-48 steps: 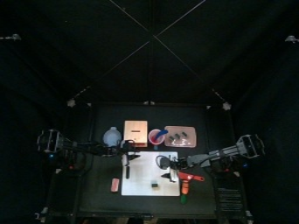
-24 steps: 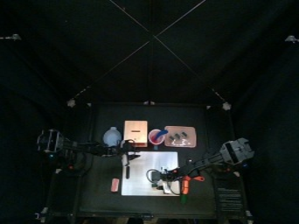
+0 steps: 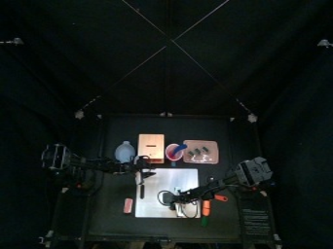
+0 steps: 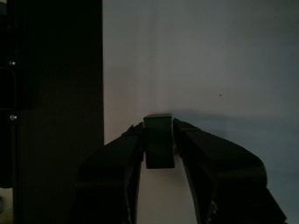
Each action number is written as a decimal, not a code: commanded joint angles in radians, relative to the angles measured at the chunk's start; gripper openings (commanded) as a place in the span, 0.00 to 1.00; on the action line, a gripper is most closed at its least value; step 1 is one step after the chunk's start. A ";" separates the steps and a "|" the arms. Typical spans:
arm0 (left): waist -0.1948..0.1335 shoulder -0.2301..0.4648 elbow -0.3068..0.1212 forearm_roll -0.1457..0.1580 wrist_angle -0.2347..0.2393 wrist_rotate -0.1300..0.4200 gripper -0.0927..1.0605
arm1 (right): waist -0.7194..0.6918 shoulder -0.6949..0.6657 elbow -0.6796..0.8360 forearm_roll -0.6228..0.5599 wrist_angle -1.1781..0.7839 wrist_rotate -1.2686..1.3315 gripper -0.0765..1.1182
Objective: Place sushi on board then cut the sushi with the knife then place the pieces on the plate
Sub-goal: Place the 4 sushi pieces on the plate
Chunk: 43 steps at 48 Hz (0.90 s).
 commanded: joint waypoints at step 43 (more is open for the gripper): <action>0.002 -0.015 -0.018 0.025 -0.005 0.003 0.70 | -0.742 -0.707 0.486 -0.103 0.350 0.003 0.63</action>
